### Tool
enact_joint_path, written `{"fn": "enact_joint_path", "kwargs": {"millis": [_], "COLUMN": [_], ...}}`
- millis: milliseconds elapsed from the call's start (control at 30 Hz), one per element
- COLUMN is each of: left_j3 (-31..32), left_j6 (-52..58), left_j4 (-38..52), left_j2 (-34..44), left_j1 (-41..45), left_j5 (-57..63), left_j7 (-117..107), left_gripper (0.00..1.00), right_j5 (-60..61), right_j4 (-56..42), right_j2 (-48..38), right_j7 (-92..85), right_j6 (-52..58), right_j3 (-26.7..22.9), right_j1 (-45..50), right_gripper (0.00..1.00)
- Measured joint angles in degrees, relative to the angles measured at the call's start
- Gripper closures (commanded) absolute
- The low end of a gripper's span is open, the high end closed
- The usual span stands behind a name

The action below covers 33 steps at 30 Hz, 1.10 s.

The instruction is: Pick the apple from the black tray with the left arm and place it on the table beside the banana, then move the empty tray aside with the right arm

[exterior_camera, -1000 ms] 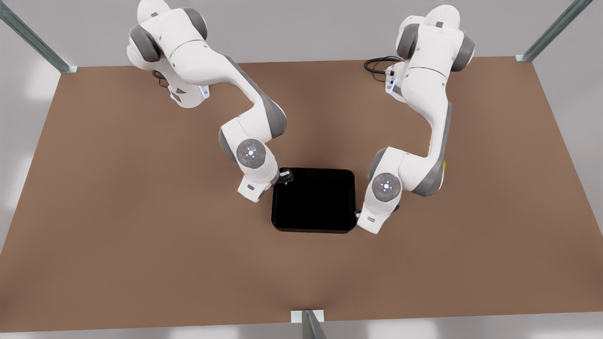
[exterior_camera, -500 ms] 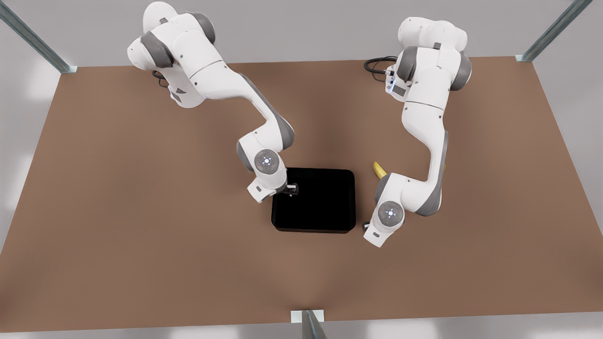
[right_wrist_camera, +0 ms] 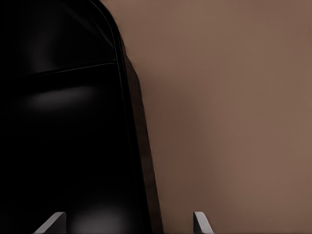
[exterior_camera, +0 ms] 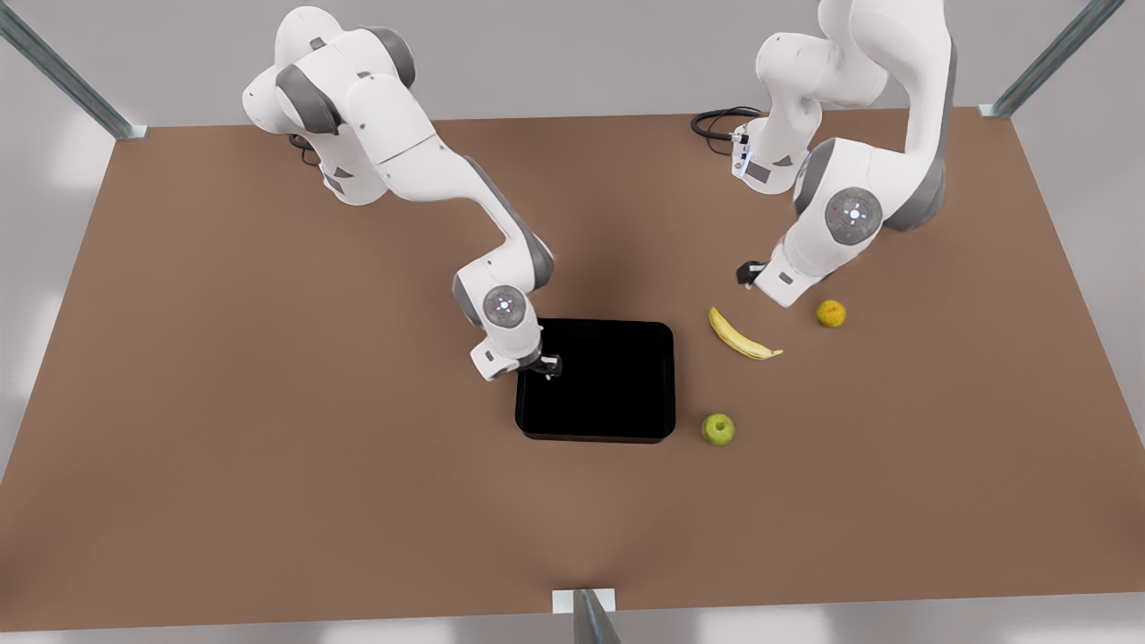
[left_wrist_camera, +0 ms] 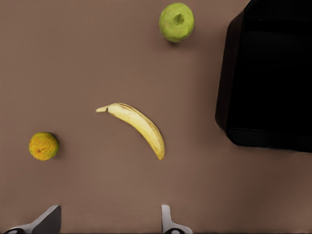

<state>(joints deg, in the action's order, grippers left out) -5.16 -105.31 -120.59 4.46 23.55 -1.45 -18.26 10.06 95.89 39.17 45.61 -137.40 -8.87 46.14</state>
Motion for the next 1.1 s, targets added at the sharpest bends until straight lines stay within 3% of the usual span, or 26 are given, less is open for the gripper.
{"fn": "enact_joint_path", "kwargs": {"millis": [100, 133, 167, 267, 333, 433, 633, 767, 867, 1000, 1100], "left_j3": [-2.3, -2.4, -2.3, -2.2, -2.2, -2.1, -2.1, -2.1, -2.1, -2.1, -2.1], "left_j6": [-2.7, -3.4, -3.9, -5.1, -5.6, -6.1, -6.6, -6.7, -6.8, -6.8, -6.8], "left_j4": [-1.3, -1.1, -0.9, -0.5, -0.2, 0.0, 0.1, 0.3, 0.4, 0.5, 0.5], "left_j2": [1.3, 1.2, 1.1, 0.9, 0.8, 0.5, 0.4, 0.4, 0.4, 0.3, 0.2], "left_j1": [-2.8, -4.1, -4.8, -4.0, -3.1, -2.7, -3.2, -3.0, -2.9, -2.9, -2.9], "left_j5": [-0.5, -0.6, -0.6, -0.7, -0.8, -0.8, -0.8, -0.8, -0.8, -0.8, -0.8], "left_j7": [2.3, 2.9, 3.5, 5.2, 6.2, 7.5, 9.4, 10.4, 10.9, 11.5, 11.9], "left_gripper": [0.00, 0.00, 0.00, 0.00, 0.00, 0.00, 0.00, 0.00, 0.00, 0.00, 0.00], "right_j5": [0.0, 0.0, 0.0, 0.1, 0.6, 1.1, 1.6, 1.6, 1.6, 2.6, 4.3], "right_j4": [0.4, 0.4, 0.4, 0.5, 0.4, 0.4, -0.3, -1.0, -1.1, -1.1, -1.7], "right_j2": [0.0, 0.1, 0.1, 0.1, 0.2, 0.2, -1.3, -9.6, -15.6, -18.3, -18.6], "right_j7": [0.6, 0.7, 0.8, 1.0, 0.7, -0.1, -2.0, -4.6, -8.7, -16.7, -24.3], "right_j6": [-1.4, -1.7, -2.0, -2.7, -3.2, -3.7, -4.2, 0.4, 7.3, 15.7, 20.8], "right_j3": [0.0, 0.0, 0.0, -0.1, -0.1, -0.1, -0.2, -2.0, -8.3, -20.7, -24.2], "right_j1": [0.0, 0.0, 0.0, -0.1, -0.2, -0.4, -0.6, -2.6, -3.2, -3.8, -11.0], "right_gripper": [0.04, 0.09, 0.19, 0.63, 0.81, 0.98, 1.00, 1.00, 1.00, 1.00, 1.00]}}
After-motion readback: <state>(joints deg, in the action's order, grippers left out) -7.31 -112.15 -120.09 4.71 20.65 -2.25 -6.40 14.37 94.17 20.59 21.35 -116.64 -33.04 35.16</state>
